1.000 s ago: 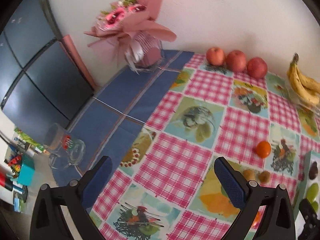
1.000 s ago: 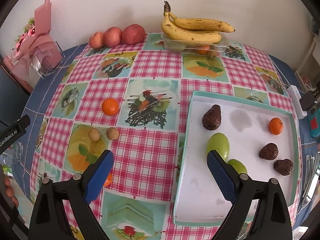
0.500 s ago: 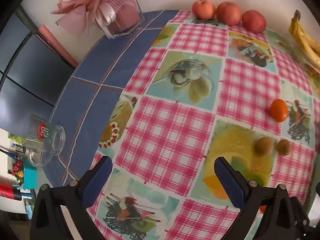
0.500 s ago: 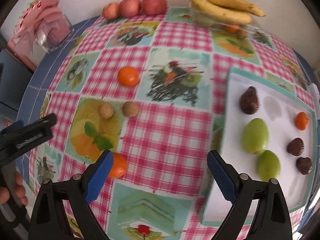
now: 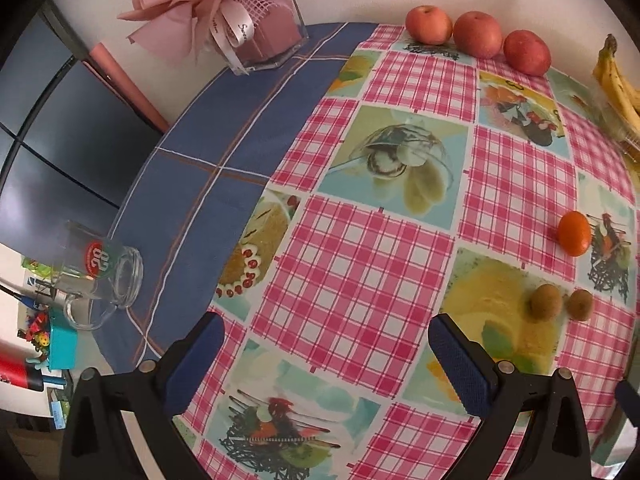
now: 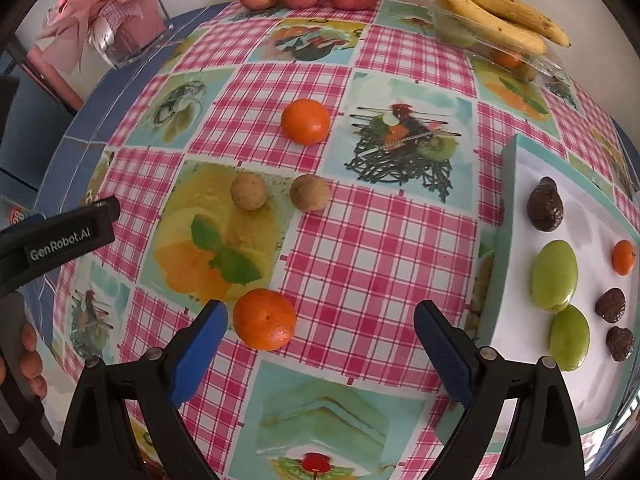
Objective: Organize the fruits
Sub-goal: 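Move both tools back toward the fruits on the tablecloth, then close the right tool around a tangerine on the tablecloth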
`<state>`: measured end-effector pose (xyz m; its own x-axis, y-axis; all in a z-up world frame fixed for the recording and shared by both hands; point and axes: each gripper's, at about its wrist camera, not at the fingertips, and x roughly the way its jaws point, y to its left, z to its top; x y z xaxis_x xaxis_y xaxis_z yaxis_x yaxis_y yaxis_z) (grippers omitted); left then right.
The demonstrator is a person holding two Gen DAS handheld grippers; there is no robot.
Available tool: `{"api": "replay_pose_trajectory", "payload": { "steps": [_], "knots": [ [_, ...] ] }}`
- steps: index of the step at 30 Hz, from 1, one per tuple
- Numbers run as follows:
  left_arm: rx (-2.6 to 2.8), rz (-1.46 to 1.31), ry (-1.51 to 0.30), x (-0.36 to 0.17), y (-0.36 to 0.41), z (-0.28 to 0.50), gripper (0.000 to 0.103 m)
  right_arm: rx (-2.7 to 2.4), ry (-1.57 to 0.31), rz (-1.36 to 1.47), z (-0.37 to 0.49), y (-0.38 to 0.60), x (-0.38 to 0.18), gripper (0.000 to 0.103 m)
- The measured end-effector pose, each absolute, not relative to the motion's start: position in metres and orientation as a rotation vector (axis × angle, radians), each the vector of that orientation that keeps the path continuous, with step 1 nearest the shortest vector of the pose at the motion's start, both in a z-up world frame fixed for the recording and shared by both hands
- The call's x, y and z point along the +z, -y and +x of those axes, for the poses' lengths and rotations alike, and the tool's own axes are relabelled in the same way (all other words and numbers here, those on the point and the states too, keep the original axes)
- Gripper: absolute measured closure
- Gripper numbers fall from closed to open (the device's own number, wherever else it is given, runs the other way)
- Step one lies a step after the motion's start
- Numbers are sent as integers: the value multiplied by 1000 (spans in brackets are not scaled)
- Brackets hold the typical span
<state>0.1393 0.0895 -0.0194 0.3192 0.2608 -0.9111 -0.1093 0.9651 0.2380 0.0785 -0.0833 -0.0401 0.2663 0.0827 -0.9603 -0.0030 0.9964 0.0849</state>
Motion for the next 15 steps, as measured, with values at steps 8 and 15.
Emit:
{"api": "replay_pose_trajectory", "payload": {
  "steps": [8,15],
  "knots": [
    [249,127,-1236,-22,-92,139,0,55,-1333,23,83,70,-55,8],
    [244,115,-1247,-27,-93,140,0,33,-1354,-3,83,68,-65,8]
  ]
}}
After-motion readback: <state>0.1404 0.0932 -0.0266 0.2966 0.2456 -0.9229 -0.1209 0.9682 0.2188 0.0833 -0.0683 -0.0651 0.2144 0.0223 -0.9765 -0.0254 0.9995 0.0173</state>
